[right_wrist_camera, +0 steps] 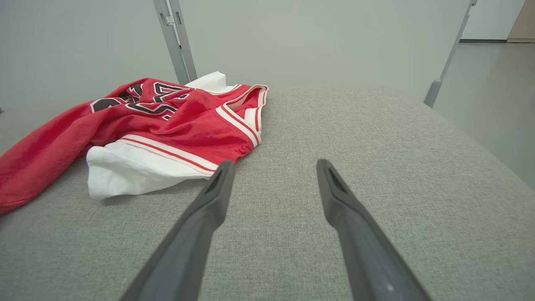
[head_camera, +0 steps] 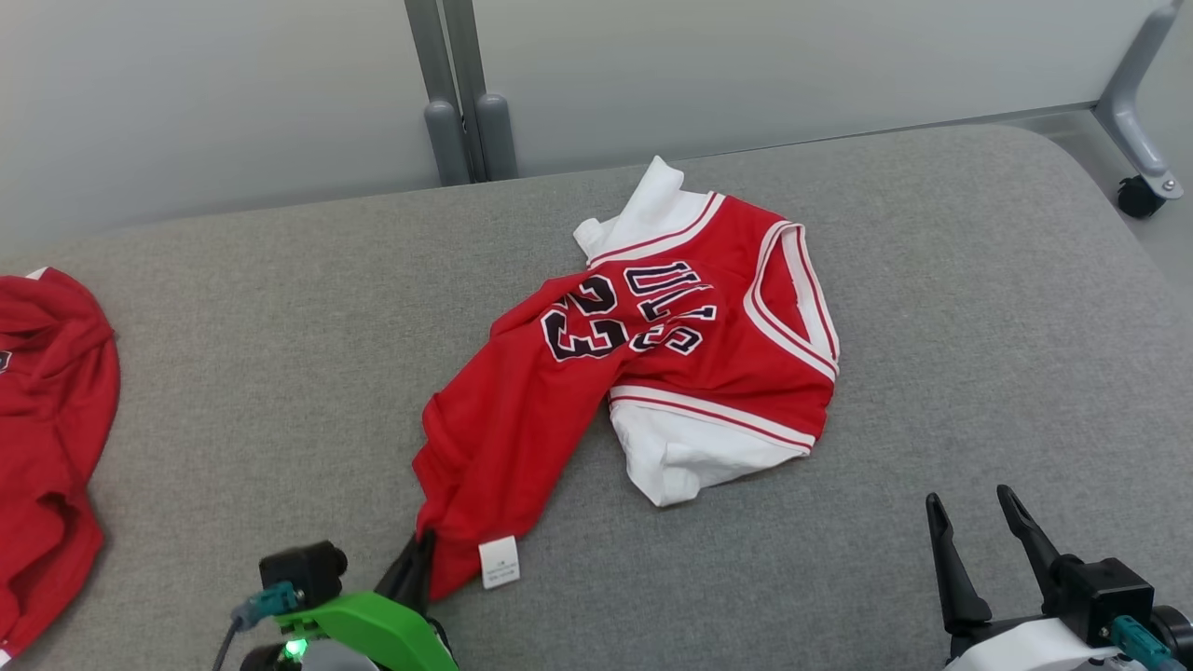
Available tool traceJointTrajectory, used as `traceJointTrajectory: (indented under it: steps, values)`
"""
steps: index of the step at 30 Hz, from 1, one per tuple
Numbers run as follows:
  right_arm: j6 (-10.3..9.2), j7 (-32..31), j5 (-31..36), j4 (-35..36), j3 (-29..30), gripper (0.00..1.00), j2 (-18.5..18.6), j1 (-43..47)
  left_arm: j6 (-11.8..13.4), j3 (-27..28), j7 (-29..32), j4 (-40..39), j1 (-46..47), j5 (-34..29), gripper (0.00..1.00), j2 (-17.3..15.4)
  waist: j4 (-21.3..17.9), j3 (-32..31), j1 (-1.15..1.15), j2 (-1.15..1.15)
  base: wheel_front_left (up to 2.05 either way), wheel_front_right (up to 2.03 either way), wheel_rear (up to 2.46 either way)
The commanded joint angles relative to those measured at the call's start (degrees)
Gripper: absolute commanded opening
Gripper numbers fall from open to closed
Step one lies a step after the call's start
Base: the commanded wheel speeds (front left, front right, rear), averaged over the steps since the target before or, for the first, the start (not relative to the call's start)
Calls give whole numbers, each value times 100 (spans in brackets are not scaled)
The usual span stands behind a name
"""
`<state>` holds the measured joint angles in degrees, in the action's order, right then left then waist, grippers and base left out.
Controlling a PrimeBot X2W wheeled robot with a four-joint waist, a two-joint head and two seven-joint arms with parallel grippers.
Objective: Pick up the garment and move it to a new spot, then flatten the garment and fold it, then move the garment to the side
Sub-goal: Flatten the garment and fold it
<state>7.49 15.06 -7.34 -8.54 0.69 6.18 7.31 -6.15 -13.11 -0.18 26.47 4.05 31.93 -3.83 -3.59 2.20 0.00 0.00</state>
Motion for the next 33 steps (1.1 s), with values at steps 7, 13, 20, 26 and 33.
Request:
traceJointTrajectory:
  steps: [7,13,20,26,33]
  values:
    - [-1,18,18,-34,-8,100,34,-14,29,244,-269,-346,680,12,0,-221,31,-88,0,0,0,0,0]
    - [0,18,14,-49,-29,100,59,-26,-18,278,-852,-336,1314,-168,0,-301,96,-144,0,0,0,0,0]
    - [-1,18,13,-67,-54,100,15,84,-120,-40,-1375,-233,887,-96,0,-294,287,-232,0,0,0,0,0]
    - [0,18,24,-23,17,100,69,185,-136,-379,-1500,-348,-206,40,0,-221,619,-322,0,0,0,0,0]
    - [0,18,26,10,42,100,120,190,-135,-662,-1502,-553,-1183,149,0,-56,974,-370,0,0,0,0,0]
